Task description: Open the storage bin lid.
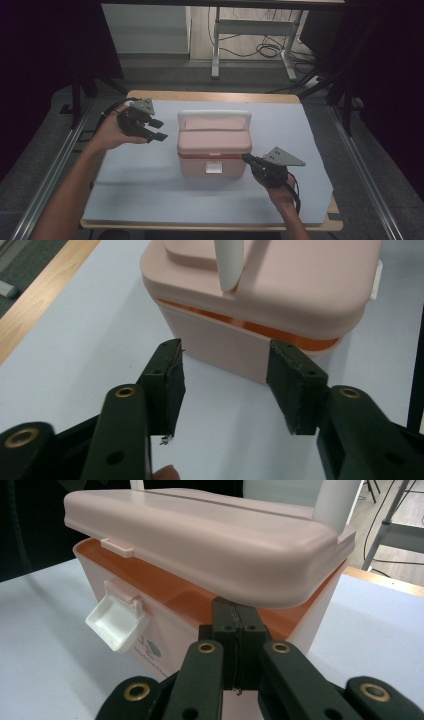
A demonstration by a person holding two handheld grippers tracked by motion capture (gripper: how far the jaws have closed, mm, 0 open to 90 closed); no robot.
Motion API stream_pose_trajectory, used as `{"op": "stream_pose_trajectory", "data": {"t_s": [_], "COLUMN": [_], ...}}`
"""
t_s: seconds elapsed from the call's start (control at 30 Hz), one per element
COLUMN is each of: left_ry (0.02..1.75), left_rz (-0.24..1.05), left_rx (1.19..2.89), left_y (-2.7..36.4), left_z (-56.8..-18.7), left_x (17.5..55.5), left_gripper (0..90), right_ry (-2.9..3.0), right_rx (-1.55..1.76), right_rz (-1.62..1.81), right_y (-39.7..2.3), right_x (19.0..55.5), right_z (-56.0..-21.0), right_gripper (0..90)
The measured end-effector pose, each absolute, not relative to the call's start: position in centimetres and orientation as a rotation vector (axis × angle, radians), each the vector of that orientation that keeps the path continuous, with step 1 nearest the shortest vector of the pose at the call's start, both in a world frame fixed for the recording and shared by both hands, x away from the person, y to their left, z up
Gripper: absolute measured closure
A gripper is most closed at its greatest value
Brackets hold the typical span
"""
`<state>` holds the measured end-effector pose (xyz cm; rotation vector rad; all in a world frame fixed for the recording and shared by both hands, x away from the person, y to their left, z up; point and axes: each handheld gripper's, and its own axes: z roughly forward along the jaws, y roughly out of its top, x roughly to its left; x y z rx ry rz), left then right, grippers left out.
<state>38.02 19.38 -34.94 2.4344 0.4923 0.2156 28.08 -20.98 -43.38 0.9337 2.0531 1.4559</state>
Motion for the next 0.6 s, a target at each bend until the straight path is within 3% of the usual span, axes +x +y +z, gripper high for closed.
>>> {"op": "stream_pose_trajectory", "data": {"t_s": [0.43,0.6], "left_ry": [0.472,0.463], "left_rz": [0.206,0.168], "left_rx": [2.436,2.46], "left_y": [19.1,18.7], "left_z": [-37.4,-38.4], "left_x": [36.1,35.3], "left_gripper": [83.2,87.0], "right_ry": [2.053,2.055], "right_rx": [0.932,0.93], "right_rz": [1.454,1.453], "right_y": [-20.9,-20.9], "right_x": [28.1,28.1], "right_z": [-43.3,-43.4], "right_gripper": [89.8,89.7]}}
